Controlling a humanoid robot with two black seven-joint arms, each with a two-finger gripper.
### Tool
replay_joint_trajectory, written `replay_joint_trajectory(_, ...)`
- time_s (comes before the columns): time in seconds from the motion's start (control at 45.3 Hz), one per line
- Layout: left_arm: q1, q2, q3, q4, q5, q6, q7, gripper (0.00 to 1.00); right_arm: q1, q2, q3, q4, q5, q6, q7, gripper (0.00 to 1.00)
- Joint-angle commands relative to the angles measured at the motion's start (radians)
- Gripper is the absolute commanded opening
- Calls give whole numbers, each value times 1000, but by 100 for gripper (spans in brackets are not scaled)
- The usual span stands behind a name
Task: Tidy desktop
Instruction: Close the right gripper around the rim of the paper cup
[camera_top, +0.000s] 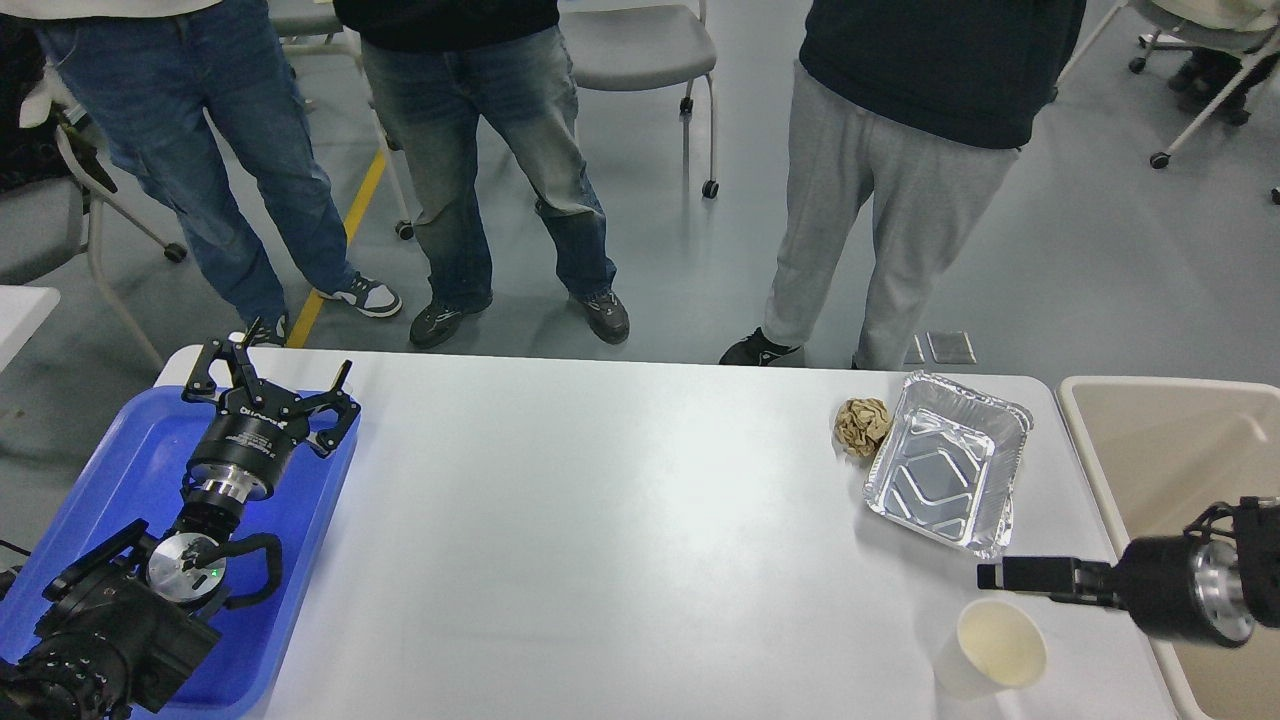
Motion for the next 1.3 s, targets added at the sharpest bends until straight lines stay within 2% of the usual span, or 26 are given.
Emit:
replay_joint_trajectory(0.0,1,0,0,0,0,0,0,100,-5,91,-78,-76,-42,-69,1,100)
replay_joint_trajectory(0.221,-1,0,0,0,0,0,0,100,-7,103,-153,-102,-75,-109,3,100)
replay_joint_trajectory(0.529,-1,0,0,0,0,0,0,100,-7,88,-177,-104,-134,-114,4,100)
replay_joint_trajectory(0.926,-1,0,0,0,0,0,0,100,-8,91,-214,-122,-128,-176,18,100)
replay_joint_trajectory(1.081,1,0,-1,0,0,0,0,100,-5,91,-214,-120,-129,-176,33,87)
replay_joint_trajectory(1.213,-1,0,0,0,0,0,0,100,-2,88,-216,-120,-134,-176,35,81)
replay_joint_trajectory(1.279,1,0,0,0,0,0,0,100,-2,88,-219,-120,-134,-176,35,73)
